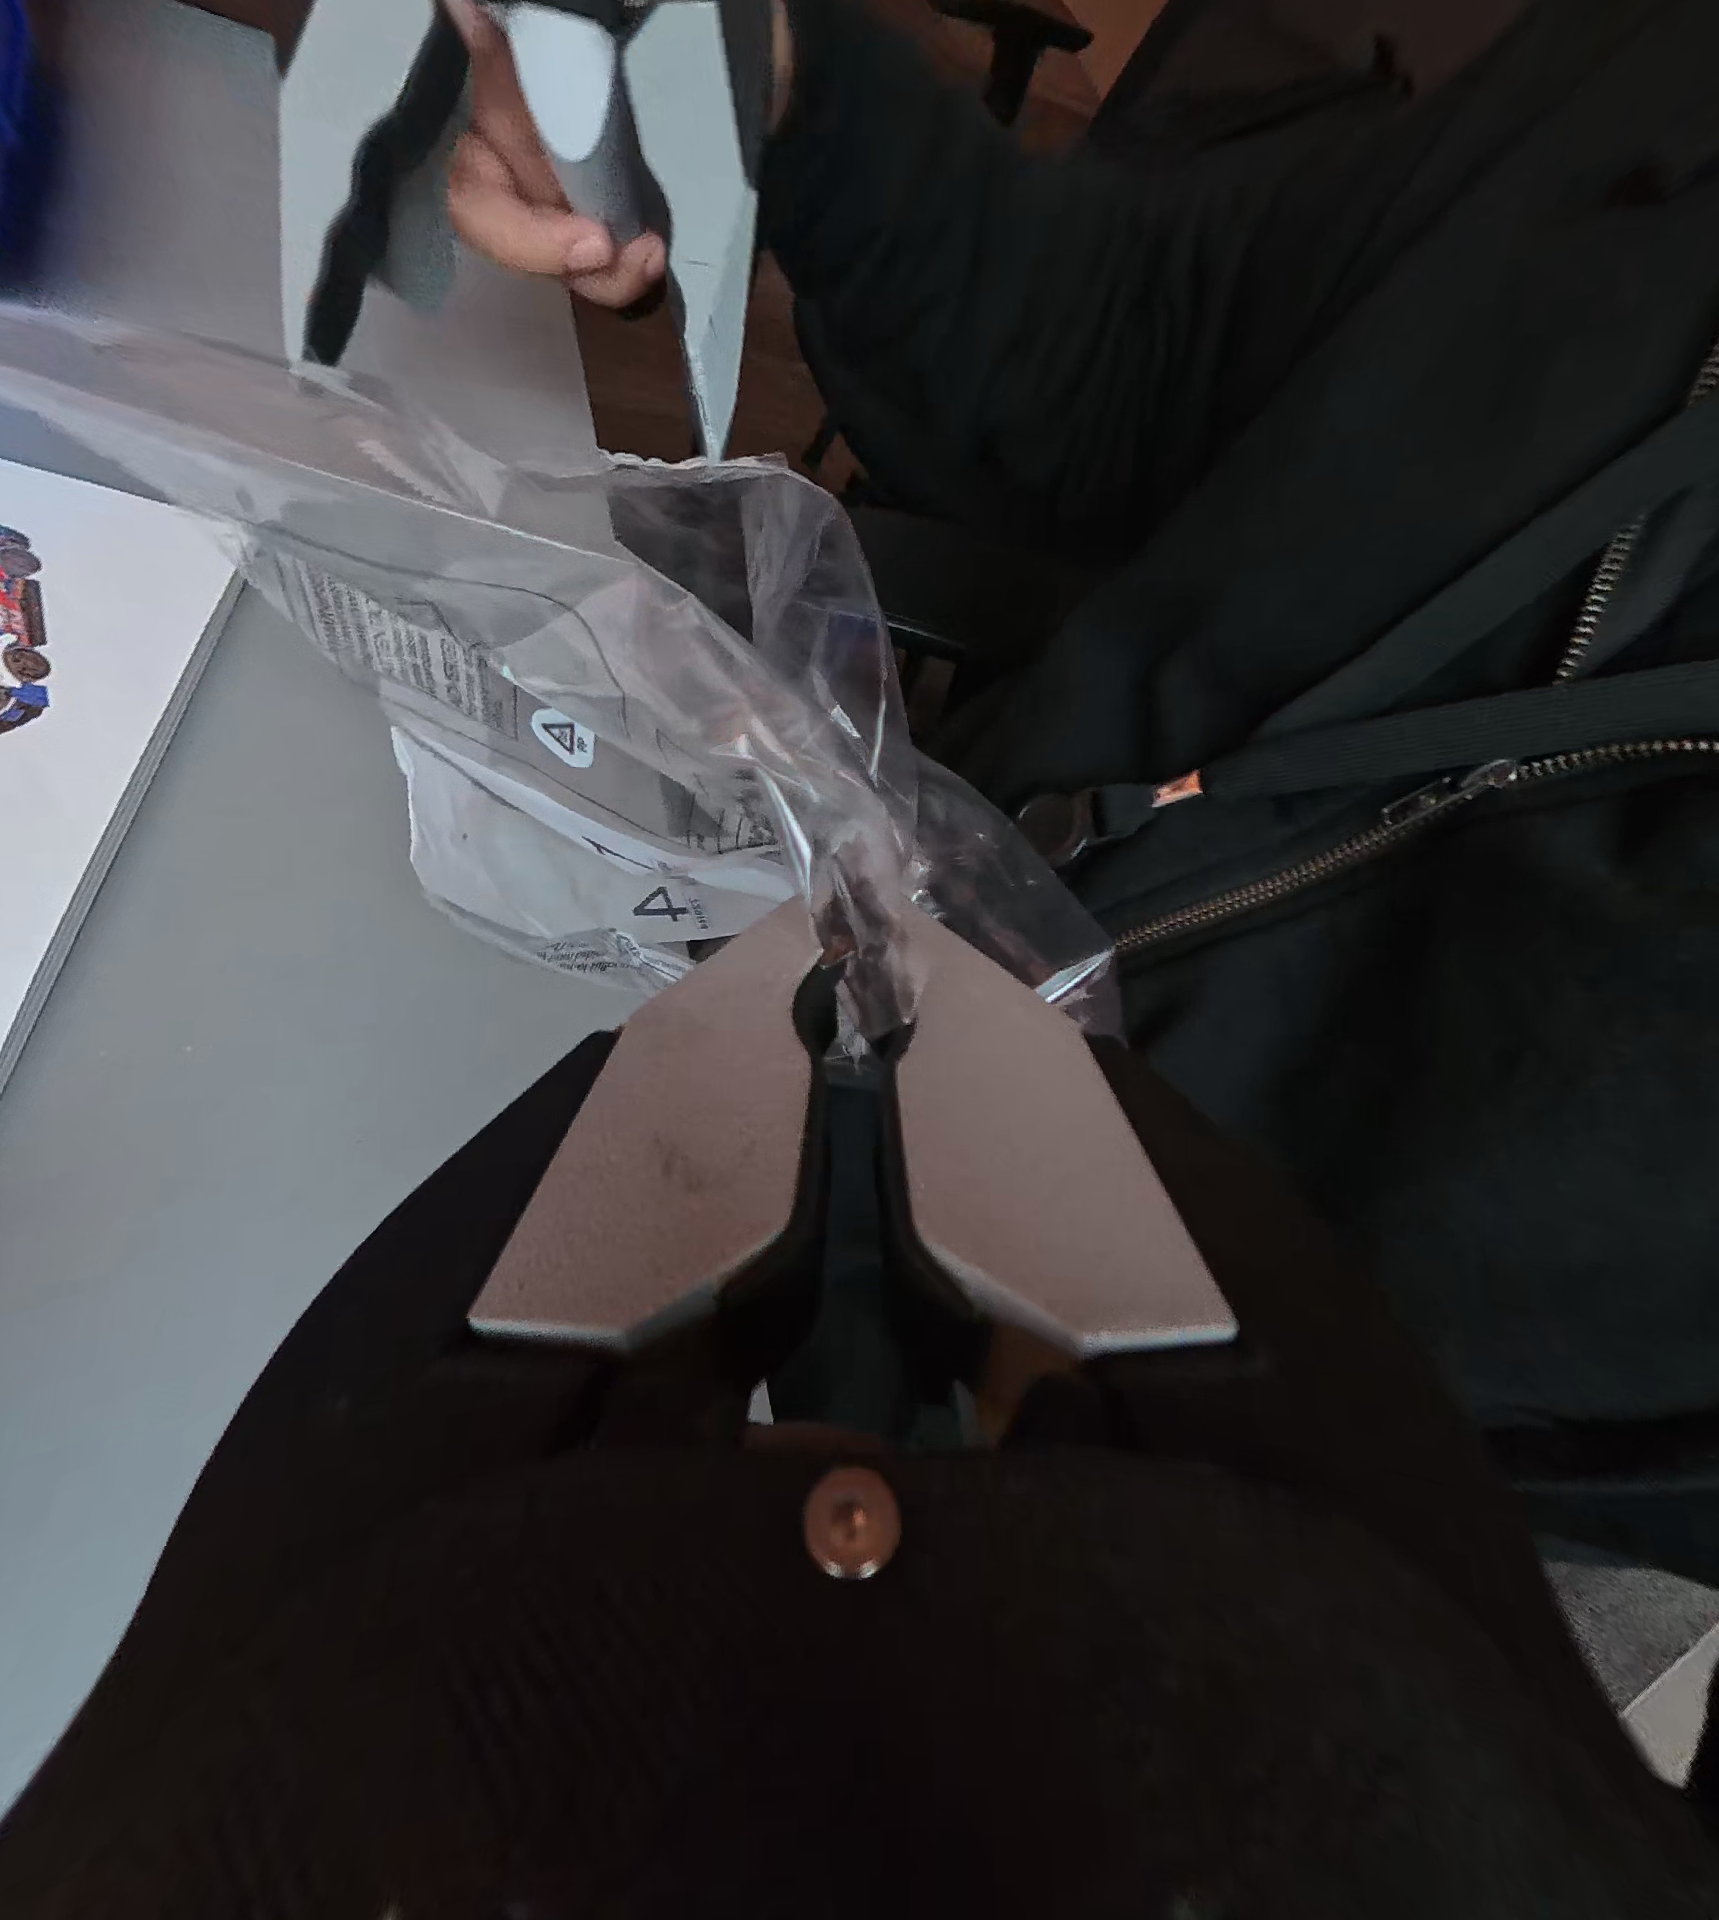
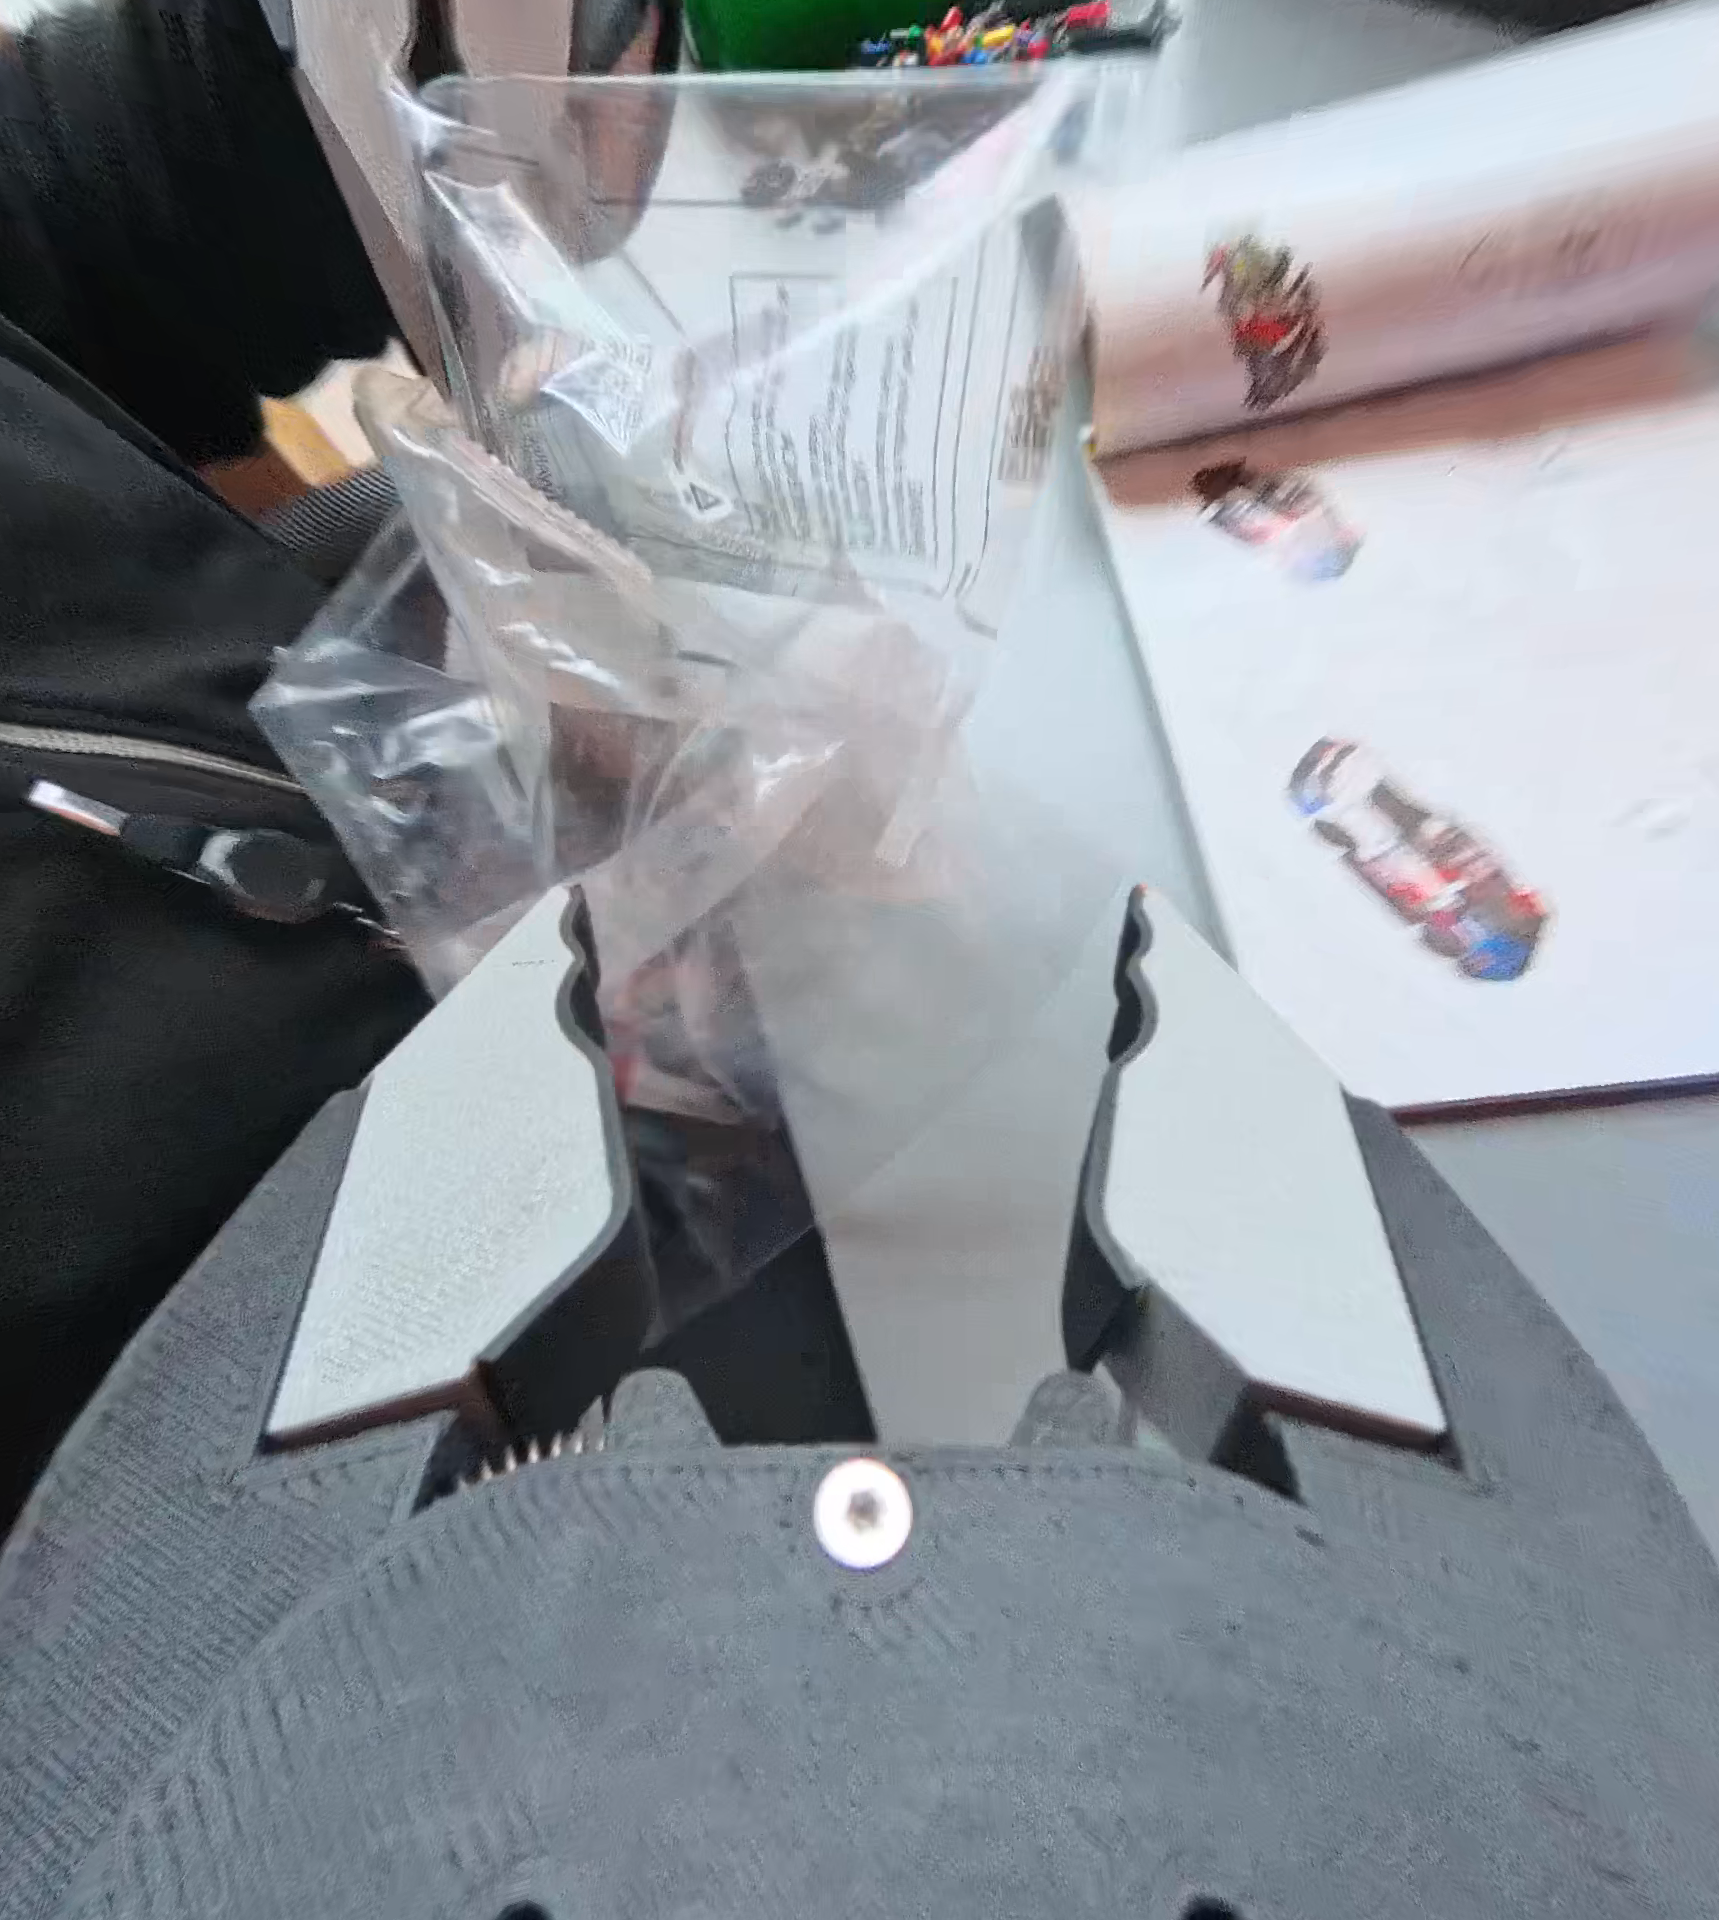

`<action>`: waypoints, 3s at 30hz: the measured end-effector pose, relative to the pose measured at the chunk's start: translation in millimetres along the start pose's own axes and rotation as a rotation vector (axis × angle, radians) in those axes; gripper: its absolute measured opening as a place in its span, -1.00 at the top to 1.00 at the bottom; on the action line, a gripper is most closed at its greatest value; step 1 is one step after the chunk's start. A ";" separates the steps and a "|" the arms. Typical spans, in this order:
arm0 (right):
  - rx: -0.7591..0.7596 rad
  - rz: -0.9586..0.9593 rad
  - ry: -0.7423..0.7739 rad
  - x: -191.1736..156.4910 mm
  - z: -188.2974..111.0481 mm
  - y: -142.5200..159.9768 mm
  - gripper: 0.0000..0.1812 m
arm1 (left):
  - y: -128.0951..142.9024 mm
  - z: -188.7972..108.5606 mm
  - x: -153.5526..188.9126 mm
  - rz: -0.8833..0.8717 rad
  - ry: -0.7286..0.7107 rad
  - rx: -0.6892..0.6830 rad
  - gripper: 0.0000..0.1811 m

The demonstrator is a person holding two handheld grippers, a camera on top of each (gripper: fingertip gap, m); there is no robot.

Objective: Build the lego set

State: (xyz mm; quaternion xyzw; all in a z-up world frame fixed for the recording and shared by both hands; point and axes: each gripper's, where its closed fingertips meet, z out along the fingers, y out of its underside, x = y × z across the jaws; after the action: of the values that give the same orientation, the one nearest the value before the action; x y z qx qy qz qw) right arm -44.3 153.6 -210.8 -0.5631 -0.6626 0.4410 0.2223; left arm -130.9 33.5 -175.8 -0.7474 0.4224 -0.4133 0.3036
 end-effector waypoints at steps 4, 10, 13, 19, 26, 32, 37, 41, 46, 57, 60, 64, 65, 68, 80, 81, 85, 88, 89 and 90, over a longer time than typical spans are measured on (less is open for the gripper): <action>0.022 0.201 -0.190 -11.6 11.3 7.4 -0.12 | 0.5 -0.4 4.3 0.011 0.037 -0.007 1.00; -0.040 0.248 -0.278 -22.5 35.6 18.4 -0.20 | 3.9 6.1 4.3 -0.016 0.096 -0.032 1.00; -0.048 0.256 -0.308 -24.8 39.5 17.9 -0.04 | 7.9 10.5 1.8 -0.038 0.122 -0.073 1.00; -0.065 0.226 -0.168 -7.5 33.8 19.8 -0.24 | 20.1 17.7 15.5 -0.047 0.322 -0.160 1.00; -0.031 0.252 -0.346 -26.4 32.5 19.5 -0.28 | 10.5 42.1 15.1 -0.054 0.404 -0.248 1.00; 0.108 0.256 -0.511 -40.3 28.2 -0.6 0.04 | 14.5 57.6 17.2 -0.071 0.374 -0.282 0.98; 0.095 0.342 -0.460 -27.5 36.7 2.9 0.47 | 16.6 44.2 8.7 -0.050 0.297 -0.276 0.96; 0.134 0.344 -0.494 -31.5 32.3 -4.1 0.82 | 12.7 32.9 -1.7 -0.064 0.216 -0.239 0.84; 0.191 0.247 -0.376 -31.2 13.3 -23.1 0.94 | -4.1 3.4 -21.6 -0.059 0.055 -0.135 0.69; 0.353 0.037 0.171 6.0 -54.7 -47.5 0.96 | -98.3 -68.8 -38.8 0.263 -0.582 0.184 0.56; 0.365 0.027 0.161 2.6 -36.1 -41.2 0.95 | -108.0 -34.4 -24.1 0.366 -0.570 0.097 0.37; 0.375 0.028 0.129 -5.0 -14.0 -38.7 0.95 | -83.9 8.0 -41.5 0.373 -0.521 -0.119 0.08; 0.369 0.035 0.109 -8.3 -8.2 -36.8 0.95 | -73.0 14.4 -48.6 0.375 -0.531 -0.186 0.07; 0.357 0.068 0.024 -23.3 10.7 -28.2 0.96 | -35.0 30.8 -61.3 0.386 -0.513 -0.356 0.41; 0.179 -0.112 0.140 -42.4 -10.5 -23.8 0.16 | 0.8 57.6 -27.1 0.238 -0.217 -0.368 0.91; 0.159 -0.160 0.147 -49.5 -14.4 -32.4 0.14 | -0.7 60.3 -22.7 0.235 -0.181 -0.362 0.90; 0.008 -0.329 0.114 -71.0 2.9 -43.5 0.05 | -11.5 69.0 -10.3 0.212 -0.054 -0.309 0.85; -0.191 -0.345 -0.032 -83.4 26.3 -19.8 0.10 | -14.3 70.3 -6.3 0.210 -0.023 -0.283 0.84; -0.281 -0.348 -0.068 -85.1 32.3 -5.6 0.15 | -14.7 70.1 -5.7 0.212 -0.024 -0.277 0.84; -0.373 -0.357 -0.107 -87.8 36.3 9.7 0.16 | -16.1 69.5 -5.6 0.214 -0.030 -0.266 0.85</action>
State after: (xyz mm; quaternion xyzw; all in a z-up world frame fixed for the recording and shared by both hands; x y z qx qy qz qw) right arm -44.2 58.5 -219.8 -0.4445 -0.8321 0.2940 0.1537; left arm -65.7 53.1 -197.9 -0.7378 0.5459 -0.3077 0.2508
